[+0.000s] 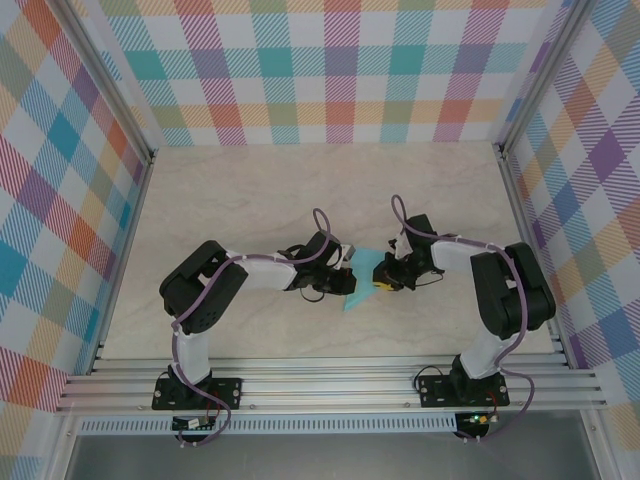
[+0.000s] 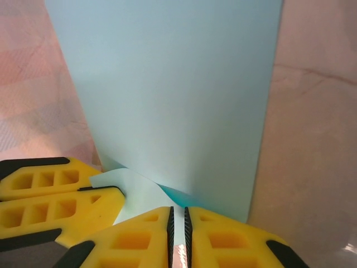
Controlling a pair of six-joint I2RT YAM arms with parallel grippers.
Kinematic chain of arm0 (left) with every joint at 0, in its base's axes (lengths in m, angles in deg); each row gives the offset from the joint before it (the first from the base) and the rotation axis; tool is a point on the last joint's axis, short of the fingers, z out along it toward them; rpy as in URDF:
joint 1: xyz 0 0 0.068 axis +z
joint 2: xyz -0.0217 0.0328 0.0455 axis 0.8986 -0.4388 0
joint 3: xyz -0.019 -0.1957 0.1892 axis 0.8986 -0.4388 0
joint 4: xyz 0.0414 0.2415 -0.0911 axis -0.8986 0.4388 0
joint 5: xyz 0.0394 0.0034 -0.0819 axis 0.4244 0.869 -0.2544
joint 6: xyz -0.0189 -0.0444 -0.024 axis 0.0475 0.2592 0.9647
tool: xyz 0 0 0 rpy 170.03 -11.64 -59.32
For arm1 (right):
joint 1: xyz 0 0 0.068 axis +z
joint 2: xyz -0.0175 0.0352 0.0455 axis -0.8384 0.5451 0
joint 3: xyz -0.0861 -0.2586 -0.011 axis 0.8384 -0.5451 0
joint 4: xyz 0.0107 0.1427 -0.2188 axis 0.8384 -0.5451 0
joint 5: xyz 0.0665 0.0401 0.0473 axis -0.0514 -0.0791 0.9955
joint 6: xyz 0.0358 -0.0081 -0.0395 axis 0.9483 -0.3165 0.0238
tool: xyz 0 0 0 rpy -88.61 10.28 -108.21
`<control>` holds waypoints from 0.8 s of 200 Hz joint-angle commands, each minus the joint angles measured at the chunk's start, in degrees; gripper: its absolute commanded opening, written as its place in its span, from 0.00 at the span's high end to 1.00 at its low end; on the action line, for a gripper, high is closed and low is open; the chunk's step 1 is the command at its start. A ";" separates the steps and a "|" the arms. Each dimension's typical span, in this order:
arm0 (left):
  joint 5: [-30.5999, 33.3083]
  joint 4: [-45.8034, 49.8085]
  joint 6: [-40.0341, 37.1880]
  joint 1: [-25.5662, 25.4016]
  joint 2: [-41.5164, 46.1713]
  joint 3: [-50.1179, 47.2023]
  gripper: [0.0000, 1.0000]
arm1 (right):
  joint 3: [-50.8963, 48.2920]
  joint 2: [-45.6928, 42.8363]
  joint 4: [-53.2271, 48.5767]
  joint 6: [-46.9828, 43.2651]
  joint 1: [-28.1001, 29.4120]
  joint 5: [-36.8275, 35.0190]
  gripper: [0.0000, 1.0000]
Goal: Fold a paper plane with a square sheet of paper (pick it up from the middle)
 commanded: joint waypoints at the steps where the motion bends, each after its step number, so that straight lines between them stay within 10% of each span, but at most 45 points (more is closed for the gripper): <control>1: 0.48 3.88 -1.17 0.58 -0.79 -0.61 0.93 | 0.20 -0.70 -1.57 -0.57 -0.28 -1.33 0.84; 87: 0.57 4.20 -1.22 0.57 -0.44 -0.56 0.93 | -0.27 -0.83 -5.89 -0.54 -1.53 -9.13 0.86; 160: 0.27 3.69 -0.96 0.59 -0.07 -0.51 0.93 | -1.36 -6.84 1.09 4.40 2.75 3.36 0.86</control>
